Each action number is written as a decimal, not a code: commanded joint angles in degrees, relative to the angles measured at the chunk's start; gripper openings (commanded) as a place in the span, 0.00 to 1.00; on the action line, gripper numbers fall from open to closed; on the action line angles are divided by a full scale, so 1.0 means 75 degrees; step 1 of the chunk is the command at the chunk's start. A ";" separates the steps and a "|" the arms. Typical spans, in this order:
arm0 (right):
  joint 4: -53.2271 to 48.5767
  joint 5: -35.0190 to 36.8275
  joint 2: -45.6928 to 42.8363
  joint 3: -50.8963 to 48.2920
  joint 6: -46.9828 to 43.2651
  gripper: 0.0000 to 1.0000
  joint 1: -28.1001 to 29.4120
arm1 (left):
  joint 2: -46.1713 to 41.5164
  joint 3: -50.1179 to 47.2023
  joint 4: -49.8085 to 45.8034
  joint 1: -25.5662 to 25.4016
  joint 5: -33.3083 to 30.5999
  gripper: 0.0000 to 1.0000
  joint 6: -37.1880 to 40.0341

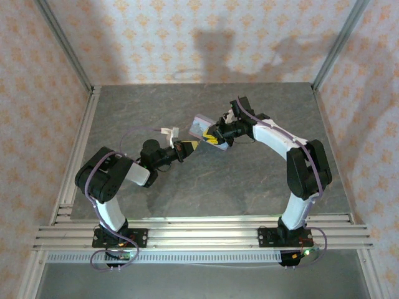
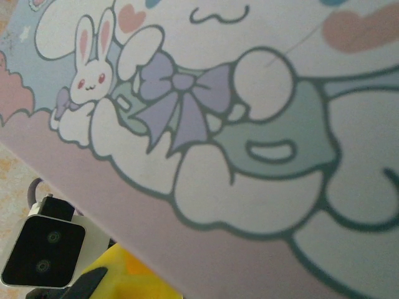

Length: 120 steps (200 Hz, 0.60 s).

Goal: Unlock a padlock with a key

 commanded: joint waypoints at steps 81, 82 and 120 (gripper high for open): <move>0.0287 -0.0211 -0.0278 -0.0004 0.0108 0.00 -0.0040 | 0.0248 0.0470 0.0355 -0.0030 0.0184 0.00 0.0114; 0.0288 -0.0210 -0.0278 -0.0003 0.0108 0.00 -0.0035 | 0.0257 0.0473 0.0355 -0.0031 0.0190 0.00 0.0114; 0.0276 -0.0221 -0.0260 0.0022 0.0120 0.00 -0.0038 | 0.0314 0.0520 0.0355 -0.0066 0.0190 0.00 0.0125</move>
